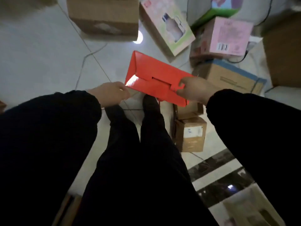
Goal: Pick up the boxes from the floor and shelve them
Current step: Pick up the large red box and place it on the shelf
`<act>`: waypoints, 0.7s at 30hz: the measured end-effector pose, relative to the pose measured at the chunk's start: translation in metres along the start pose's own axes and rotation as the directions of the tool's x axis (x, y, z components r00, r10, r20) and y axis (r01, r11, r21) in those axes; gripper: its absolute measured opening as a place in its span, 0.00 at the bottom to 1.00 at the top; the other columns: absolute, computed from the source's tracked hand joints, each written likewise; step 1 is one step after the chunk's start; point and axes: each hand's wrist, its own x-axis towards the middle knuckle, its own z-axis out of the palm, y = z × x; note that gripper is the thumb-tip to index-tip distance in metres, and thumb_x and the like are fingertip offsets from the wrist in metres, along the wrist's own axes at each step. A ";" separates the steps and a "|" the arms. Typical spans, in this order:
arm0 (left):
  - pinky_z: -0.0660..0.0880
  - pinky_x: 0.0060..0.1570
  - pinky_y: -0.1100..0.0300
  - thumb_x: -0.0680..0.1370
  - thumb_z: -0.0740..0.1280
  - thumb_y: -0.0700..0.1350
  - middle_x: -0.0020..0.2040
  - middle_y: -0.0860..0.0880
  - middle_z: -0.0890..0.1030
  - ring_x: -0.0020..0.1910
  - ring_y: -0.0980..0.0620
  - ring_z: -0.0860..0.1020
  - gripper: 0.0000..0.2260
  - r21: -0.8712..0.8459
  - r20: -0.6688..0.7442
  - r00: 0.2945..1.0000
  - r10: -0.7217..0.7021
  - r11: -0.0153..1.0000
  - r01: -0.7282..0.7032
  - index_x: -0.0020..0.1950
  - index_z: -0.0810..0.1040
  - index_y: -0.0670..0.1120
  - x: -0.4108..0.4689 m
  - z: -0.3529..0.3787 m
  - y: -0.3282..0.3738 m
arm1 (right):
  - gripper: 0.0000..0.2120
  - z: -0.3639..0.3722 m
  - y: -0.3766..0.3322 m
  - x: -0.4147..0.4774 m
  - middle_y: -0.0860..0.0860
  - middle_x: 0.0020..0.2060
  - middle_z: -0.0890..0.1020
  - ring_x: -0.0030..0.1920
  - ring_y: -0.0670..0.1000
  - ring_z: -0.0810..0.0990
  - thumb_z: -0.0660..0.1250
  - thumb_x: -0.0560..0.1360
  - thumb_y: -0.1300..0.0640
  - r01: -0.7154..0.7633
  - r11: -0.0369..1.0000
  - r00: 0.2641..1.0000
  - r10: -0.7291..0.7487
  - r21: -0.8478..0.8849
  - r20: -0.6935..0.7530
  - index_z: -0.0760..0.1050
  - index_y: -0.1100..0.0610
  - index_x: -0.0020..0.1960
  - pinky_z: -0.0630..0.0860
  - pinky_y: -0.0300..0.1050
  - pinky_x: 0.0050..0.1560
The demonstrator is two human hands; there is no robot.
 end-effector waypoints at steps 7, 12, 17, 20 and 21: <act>0.73 0.66 0.51 0.71 0.69 0.57 0.75 0.49 0.70 0.67 0.49 0.74 0.39 -0.315 -0.095 0.995 -0.023 0.949 -0.008 0.81 0.60 0.52 0.115 0.034 -0.037 | 0.35 0.125 0.073 0.074 0.56 0.58 0.78 0.57 0.56 0.78 0.66 0.69 0.38 -0.354 0.625 0.878 0.478 0.696 0.018 0.70 0.59 0.68 0.77 0.51 0.59; 0.75 0.62 0.51 0.73 0.68 0.57 0.62 0.57 0.75 0.63 0.53 0.74 0.28 -0.407 -0.032 0.999 0.000 0.913 -0.014 0.73 0.69 0.58 0.165 0.054 -0.048 | 0.36 0.173 0.078 0.104 0.50 0.64 0.77 0.61 0.53 0.77 0.68 0.68 0.38 -0.355 0.270 0.882 0.413 0.895 0.226 0.69 0.53 0.72 0.75 0.52 0.56; 0.72 0.66 0.49 0.73 0.67 0.58 0.60 0.61 0.75 0.64 0.53 0.73 0.18 -0.601 -0.126 0.988 -0.089 0.799 -0.005 0.63 0.76 0.62 0.154 0.035 -0.048 | 0.33 0.154 0.063 0.099 0.46 0.60 0.76 0.60 0.48 0.77 0.70 0.69 0.38 -0.191 0.140 0.903 0.413 0.972 0.118 0.64 0.49 0.69 0.75 0.57 0.61; 0.70 0.66 0.51 0.72 0.65 0.59 0.56 0.62 0.77 0.65 0.52 0.74 0.09 -0.686 -0.230 0.968 -0.103 0.722 -0.086 0.51 0.78 0.63 0.111 -0.002 -0.039 | 0.29 0.105 0.044 0.074 0.47 0.58 0.79 0.57 0.47 0.79 0.68 0.71 0.35 -0.076 0.144 0.927 0.375 0.987 0.016 0.66 0.50 0.64 0.76 0.54 0.55; 0.70 0.65 0.52 0.72 0.64 0.59 0.54 0.62 0.78 0.64 0.52 0.75 0.09 -0.709 -0.264 0.958 -0.113 0.696 -0.114 0.50 0.78 0.61 0.091 -0.018 -0.034 | 0.29 0.084 0.034 0.061 0.47 0.58 0.79 0.57 0.47 0.80 0.68 0.70 0.34 -0.033 0.141 0.935 0.353 0.990 -0.019 0.66 0.50 0.63 0.75 0.53 0.55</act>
